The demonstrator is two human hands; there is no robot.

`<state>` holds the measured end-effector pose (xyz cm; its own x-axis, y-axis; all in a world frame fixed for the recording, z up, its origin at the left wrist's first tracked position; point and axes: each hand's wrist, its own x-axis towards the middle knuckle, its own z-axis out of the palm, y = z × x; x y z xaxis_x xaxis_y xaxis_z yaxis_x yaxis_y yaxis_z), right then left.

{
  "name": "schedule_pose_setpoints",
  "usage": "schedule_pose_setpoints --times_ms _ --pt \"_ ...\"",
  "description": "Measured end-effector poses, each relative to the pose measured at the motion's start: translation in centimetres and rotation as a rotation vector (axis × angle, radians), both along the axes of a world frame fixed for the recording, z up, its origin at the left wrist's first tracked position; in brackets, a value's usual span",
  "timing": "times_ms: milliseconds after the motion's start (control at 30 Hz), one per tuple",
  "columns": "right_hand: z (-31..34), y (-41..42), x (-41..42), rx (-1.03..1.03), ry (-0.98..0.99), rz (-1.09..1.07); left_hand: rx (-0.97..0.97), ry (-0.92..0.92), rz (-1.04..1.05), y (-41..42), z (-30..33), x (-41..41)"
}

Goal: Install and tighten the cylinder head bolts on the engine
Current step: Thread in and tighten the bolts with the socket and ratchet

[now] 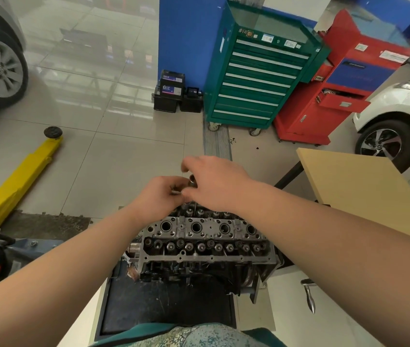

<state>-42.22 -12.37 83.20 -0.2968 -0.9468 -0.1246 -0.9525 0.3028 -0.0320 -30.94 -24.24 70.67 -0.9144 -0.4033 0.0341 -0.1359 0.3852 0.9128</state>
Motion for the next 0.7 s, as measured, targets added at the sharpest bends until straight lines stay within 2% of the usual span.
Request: schedule_pose_setpoints --times_ms 67,133,200,267,333,433,500,633,700 --pt "0.02 0.0 -0.13 0.049 -0.013 0.018 0.068 -0.009 -0.051 -0.02 -0.23 0.22" --pt "-0.1 -0.33 -0.08 0.055 0.102 -0.072 0.118 0.004 -0.073 0.09 0.02 0.31" --pt "-0.22 -0.63 -0.1 0.041 0.173 -0.104 0.076 0.027 -0.019 0.14 0.24 0.14" --pt "-0.15 -0.45 -0.22 0.014 0.07 -0.03 -0.022 0.026 0.04 -0.03 0.28 -0.15" --pt "0.3 -0.22 -0.45 0.059 -0.026 0.067 -0.034 0.006 -0.003 -0.38 0.1 -0.24" --pt "0.13 -0.23 -0.65 0.063 0.084 0.0 0.043 0.018 -0.088 -0.4 0.37 0.15" --pt "0.0 -0.47 -0.5 0.061 0.151 -0.059 0.028 0.021 -0.049 -0.31 0.52 0.1" --pt "-0.09 -0.2 -0.58 0.057 -0.13 0.062 -0.083 -0.007 -0.037 -0.31 0.44 -0.42" --pt "-0.2 -0.11 -0.72 0.086 -0.092 0.077 -0.048 -0.017 -0.084 -0.39 0.56 -0.36"
